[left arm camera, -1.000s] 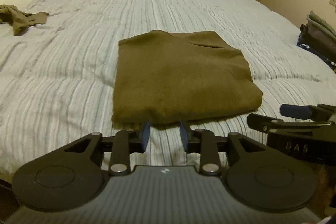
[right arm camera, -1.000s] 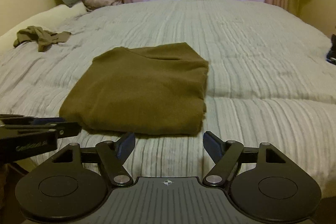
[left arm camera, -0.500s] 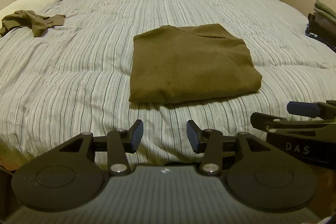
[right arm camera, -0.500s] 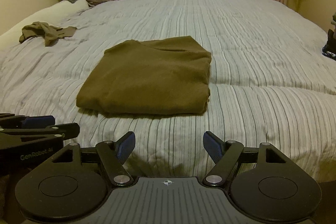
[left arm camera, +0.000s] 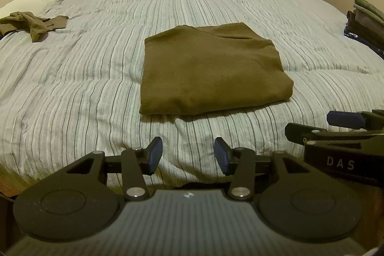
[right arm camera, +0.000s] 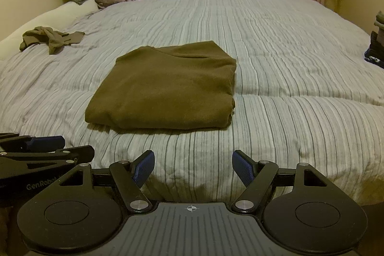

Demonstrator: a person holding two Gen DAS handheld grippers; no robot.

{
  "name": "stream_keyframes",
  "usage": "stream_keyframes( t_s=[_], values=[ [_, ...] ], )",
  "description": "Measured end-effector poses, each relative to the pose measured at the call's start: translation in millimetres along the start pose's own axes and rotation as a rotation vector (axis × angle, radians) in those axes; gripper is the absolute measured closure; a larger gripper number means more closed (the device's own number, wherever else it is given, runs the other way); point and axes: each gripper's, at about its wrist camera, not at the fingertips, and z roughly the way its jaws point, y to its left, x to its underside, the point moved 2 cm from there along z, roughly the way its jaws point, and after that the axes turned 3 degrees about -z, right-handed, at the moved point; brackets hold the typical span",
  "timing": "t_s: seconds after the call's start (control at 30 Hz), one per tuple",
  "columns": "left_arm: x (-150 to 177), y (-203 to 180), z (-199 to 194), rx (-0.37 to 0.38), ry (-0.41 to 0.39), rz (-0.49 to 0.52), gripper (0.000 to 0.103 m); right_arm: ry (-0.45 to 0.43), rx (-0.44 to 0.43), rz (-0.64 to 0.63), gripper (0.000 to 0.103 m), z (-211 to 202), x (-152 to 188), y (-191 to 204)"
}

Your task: Fold clothes

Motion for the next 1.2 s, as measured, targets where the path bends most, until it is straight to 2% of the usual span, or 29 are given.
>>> stream_keyframes(
  t_s=[0.53, 0.63, 0.7, 0.8, 0.83, 0.87, 0.97, 1.0, 1.07, 1.2],
  values=[
    [-11, 0, 34, 0.016, 0.059, -0.004, 0.058, 0.049, 0.016, 0.020, 0.028, 30, -11, -16],
    [-19, 6, 38, 0.040, 0.049, -0.026, 0.058, 0.052, 0.027, 0.024, 0.028, 37, -15, -22],
    [-28, 11, 39, 0.069, 0.013, -0.040, 0.058, 0.031, 0.042, 0.032, 0.028, 40, -23, -30],
    [-46, 19, 42, 0.134, -0.060, -0.058, 0.067, -0.024, 0.045, 0.034, 0.028, 46, -39, -43],
    [-53, 20, 46, 0.149, -0.073, -0.062, 0.074, -0.046, 0.041, 0.035, 0.028, 49, -45, -47],
    [-59, 19, 53, 0.156, -0.082, -0.059, 0.081, -0.069, 0.027, 0.037, 0.029, 53, -52, -51],
    [-79, 17, 73, 0.179, -0.105, -0.048, 0.090, -0.114, -0.027, 0.028, 0.029, 71, -68, -57],
    [-85, 15, 82, 0.188, -0.109, -0.040, 0.090, -0.125, -0.044, 0.020, 0.043, 77, -73, -57],
    [-97, 10, 99, 0.204, -0.116, -0.026, 0.090, -0.147, -0.077, 0.001, 0.061, 91, -82, -55],
    [-119, 5, 138, 0.202, -0.132, 0.015, 0.089, -0.139, -0.100, -0.045, 0.060, 127, -98, -52]
  ],
)
